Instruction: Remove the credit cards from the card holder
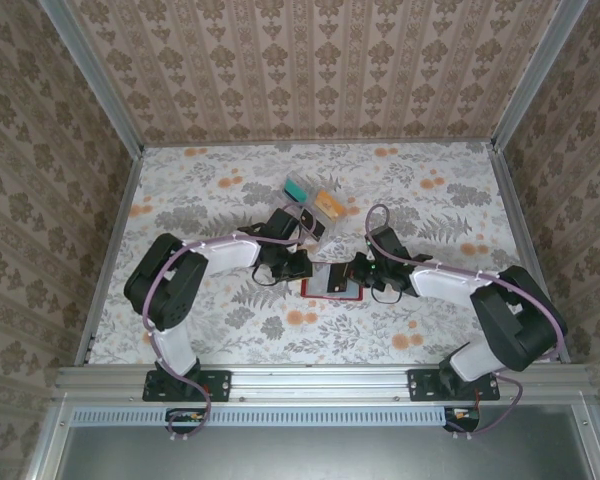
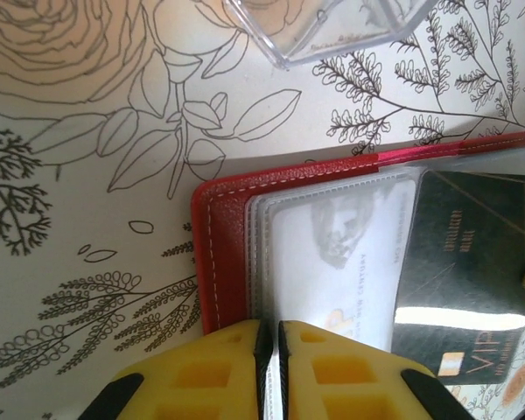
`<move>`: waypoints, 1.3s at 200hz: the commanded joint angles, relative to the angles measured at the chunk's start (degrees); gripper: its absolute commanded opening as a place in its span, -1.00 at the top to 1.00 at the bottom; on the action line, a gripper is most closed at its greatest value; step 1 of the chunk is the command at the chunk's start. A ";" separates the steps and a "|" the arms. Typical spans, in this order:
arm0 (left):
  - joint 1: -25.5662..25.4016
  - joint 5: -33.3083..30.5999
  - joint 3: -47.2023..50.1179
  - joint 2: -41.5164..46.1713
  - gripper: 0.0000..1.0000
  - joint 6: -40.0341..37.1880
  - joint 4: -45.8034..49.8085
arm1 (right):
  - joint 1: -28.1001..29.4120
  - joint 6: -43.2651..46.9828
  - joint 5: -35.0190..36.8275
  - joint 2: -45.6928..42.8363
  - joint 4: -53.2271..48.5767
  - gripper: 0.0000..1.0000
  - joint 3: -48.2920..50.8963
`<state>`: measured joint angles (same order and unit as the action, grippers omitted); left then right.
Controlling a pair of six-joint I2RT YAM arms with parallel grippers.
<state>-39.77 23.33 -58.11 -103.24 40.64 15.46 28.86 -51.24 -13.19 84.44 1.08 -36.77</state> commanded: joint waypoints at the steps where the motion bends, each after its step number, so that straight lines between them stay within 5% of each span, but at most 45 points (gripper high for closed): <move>1: 0.19 -0.65 -0.29 2.56 0.65 -1.85 2.26 | -0.30 2.44 1.78 -2.61 -1.06 1.00 0.68; 37: 1.75 -1.16 -2.35 6.46 0.44 -2.14 2.59 | -0.50 4.67 0.00 -6.85 0.05 1.00 0.30; 87: 4.79 -3.62 -1.12 13.17 -0.27 -2.49 1.36 | -1.43 11.73 -5.66 -10.33 0.78 1.00 -2.85; 163: 10.62 11.19 8.67 24.07 -0.91 1.74 -16.60 | -1.86 6.82 -21.20 -5.68 17.55 1.00 -8.34; 205: 11.22 21.58 10.65 22.89 -0.81 12.72 -30.81 | -2.22 2.71 -25.31 -3.28 23.49 1.00 -9.55; 260: 11.75 25.97 11.33 21.65 0.01 16.97 -39.89 | -3.70 -2.34 -28.18 -2.80 28.78 1.00 -8.36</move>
<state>-28.42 44.27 -47.51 -80.68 53.52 -15.86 26.26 -50.11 -38.44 81.28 24.38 -45.06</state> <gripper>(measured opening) 0.550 0.065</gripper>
